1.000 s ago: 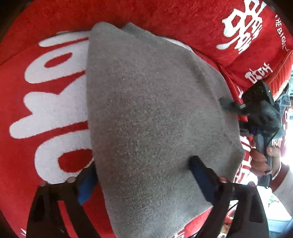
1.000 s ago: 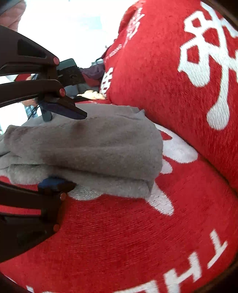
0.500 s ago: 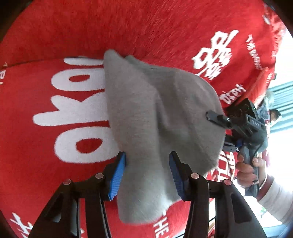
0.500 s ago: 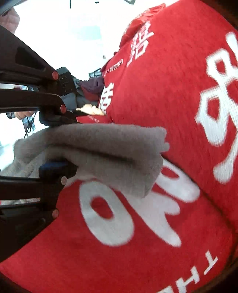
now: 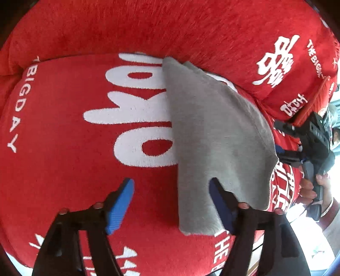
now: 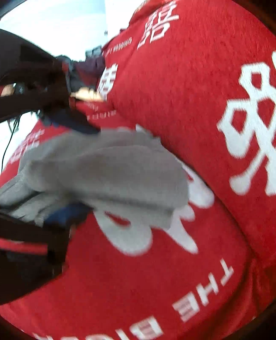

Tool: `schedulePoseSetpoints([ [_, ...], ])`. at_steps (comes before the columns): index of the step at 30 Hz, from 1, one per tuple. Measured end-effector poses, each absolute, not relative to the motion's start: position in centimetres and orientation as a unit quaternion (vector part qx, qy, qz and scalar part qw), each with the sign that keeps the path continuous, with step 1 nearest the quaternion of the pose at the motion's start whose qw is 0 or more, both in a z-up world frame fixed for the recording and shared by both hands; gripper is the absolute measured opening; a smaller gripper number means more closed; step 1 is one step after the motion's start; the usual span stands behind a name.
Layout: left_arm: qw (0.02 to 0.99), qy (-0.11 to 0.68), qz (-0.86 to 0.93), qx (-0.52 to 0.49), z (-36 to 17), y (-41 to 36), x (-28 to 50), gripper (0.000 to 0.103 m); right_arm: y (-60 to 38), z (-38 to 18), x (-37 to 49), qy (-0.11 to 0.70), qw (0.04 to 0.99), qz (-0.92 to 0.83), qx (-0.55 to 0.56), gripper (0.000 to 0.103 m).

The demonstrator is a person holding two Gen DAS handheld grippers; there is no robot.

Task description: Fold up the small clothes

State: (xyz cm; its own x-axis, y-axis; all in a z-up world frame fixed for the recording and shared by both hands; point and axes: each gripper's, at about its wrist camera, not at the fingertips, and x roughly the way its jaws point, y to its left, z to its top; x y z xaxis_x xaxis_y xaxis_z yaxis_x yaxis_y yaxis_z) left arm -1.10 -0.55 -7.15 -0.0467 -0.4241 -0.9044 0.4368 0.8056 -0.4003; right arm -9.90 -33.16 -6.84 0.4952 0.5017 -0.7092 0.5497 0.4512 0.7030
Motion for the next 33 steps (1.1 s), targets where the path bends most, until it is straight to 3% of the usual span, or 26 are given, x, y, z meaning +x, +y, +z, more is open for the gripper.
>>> schedulePoseSetpoints([
  [9,0.626,0.691,-0.36,-0.032,-11.5,-4.3,-0.1,0.076,-36.5,-11.6,-12.0,0.527,0.657,0.052,0.536,0.074],
  [16,0.604,0.7,-0.377,-0.045,-12.5,-6.3,0.2,0.077,-34.7,-13.8,-9.1,0.51,0.645,0.163,0.545,0.074],
  [17,0.606,0.699,-0.376,-0.043,-12.4,-6.4,0.2,0.076,-34.2,-13.9,-8.4,0.512,0.645,0.169,0.542,0.069],
  [18,0.611,0.696,-0.376,-0.04,-12.2,-6.6,0.1,0.074,-33.7,-14.1,-7.9,0.52,0.642,0.166,0.539,0.057],
  [20,0.618,0.689,-0.377,-0.037,-11.6,-6.5,-0.1,0.064,-32.4,-14.7,-7.1,0.531,0.628,0.158,0.546,0.043],
  [22,0.624,0.681,-0.381,-0.04,-10.7,-6.3,-0.2,0.055,-31.9,-14.0,-7.0,0.513,0.628,0.161,0.563,0.04],
  [33,0.659,0.641,-0.388,-0.069,-2.6,0.1,-1.3,0.055,-27.6,-6.1,-7.8,0.459,0.639,0.23,0.573,0.039],
])
